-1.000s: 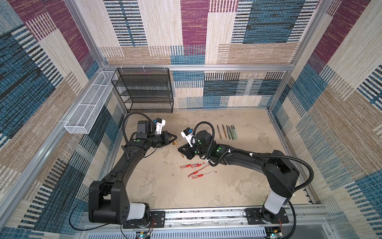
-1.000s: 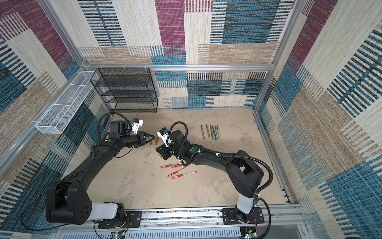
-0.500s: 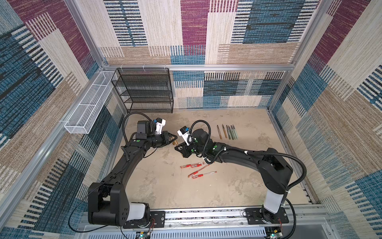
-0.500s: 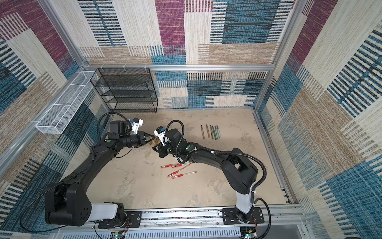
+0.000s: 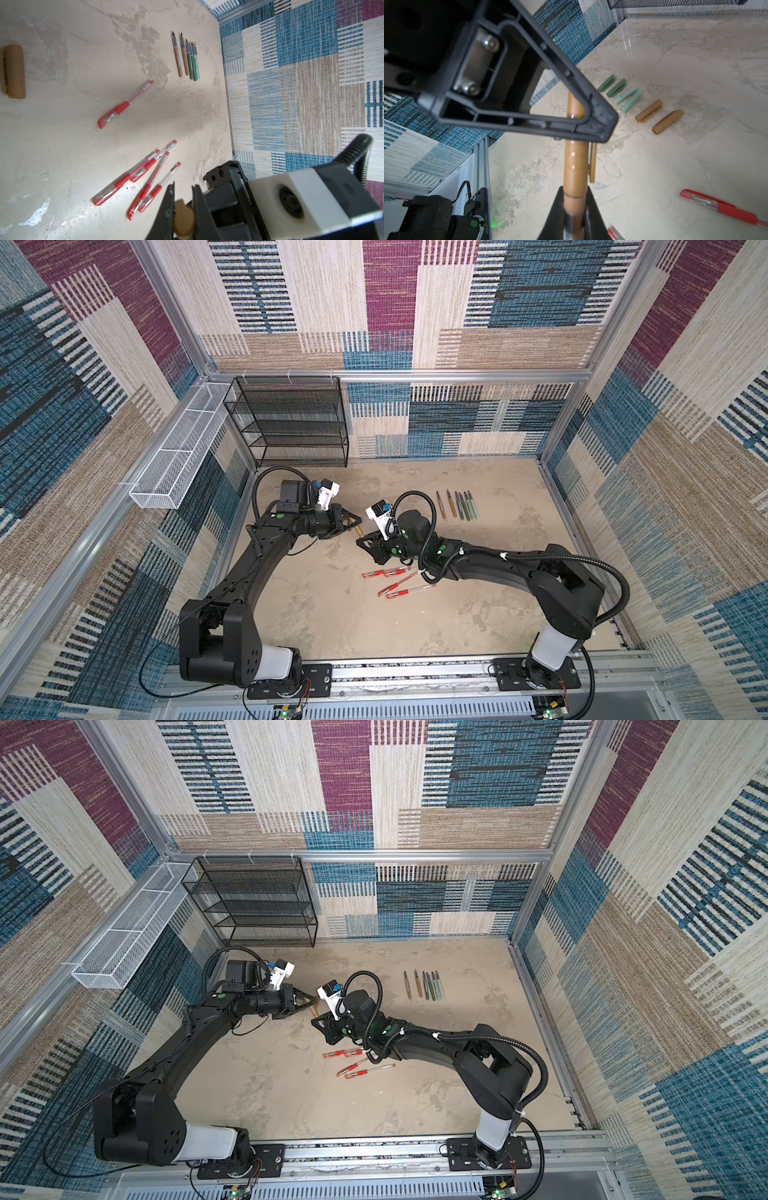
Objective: Open the pen caps
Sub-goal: 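Pull the tan cap off with the left gripper while the right gripper holds the barrel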
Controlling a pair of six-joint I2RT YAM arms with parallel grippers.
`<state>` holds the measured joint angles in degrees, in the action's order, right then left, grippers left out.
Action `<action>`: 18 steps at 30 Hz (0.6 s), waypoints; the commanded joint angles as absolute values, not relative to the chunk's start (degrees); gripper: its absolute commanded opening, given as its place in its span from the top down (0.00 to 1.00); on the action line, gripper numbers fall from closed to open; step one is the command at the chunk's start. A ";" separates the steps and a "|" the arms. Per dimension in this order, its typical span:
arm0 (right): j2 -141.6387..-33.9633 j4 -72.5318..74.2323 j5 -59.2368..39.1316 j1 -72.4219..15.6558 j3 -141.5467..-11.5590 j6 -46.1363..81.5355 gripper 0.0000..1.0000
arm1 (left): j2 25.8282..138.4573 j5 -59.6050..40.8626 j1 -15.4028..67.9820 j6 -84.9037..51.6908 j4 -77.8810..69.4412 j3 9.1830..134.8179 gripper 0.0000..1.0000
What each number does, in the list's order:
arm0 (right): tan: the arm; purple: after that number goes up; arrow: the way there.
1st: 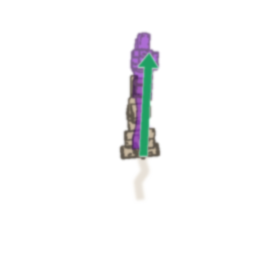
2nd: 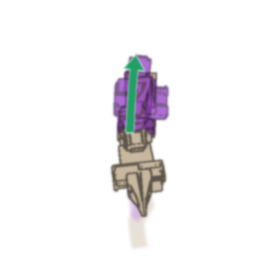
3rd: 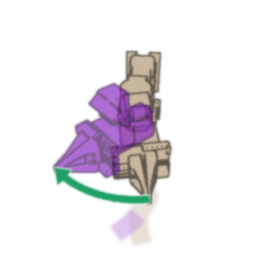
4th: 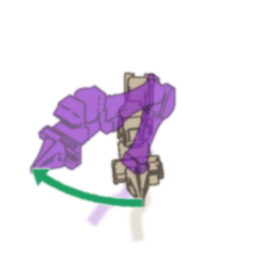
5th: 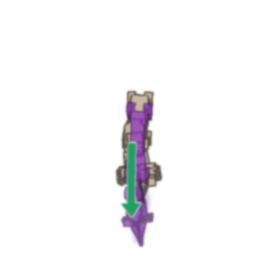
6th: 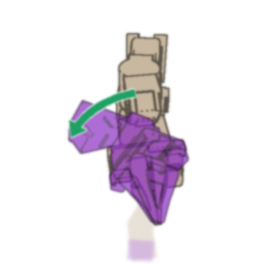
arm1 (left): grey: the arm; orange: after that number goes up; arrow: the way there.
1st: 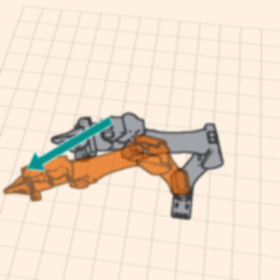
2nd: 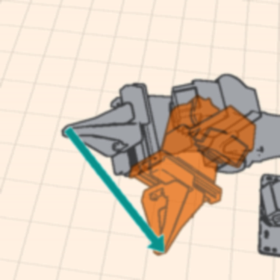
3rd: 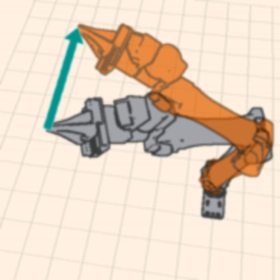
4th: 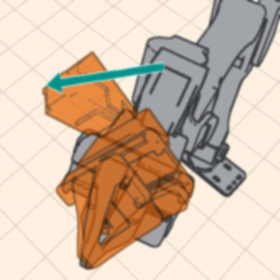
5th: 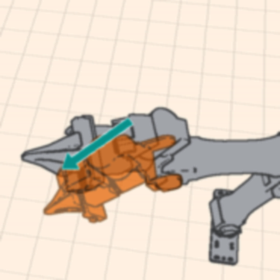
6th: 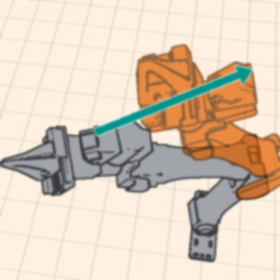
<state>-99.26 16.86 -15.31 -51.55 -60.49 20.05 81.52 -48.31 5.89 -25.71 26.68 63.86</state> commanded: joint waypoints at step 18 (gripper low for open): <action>-85.74 6.02 -6.84 -51.92 -49.91 23.50 1.00 | 100.49 -29.40 9.26 -11.56 38.47 84.34 1.00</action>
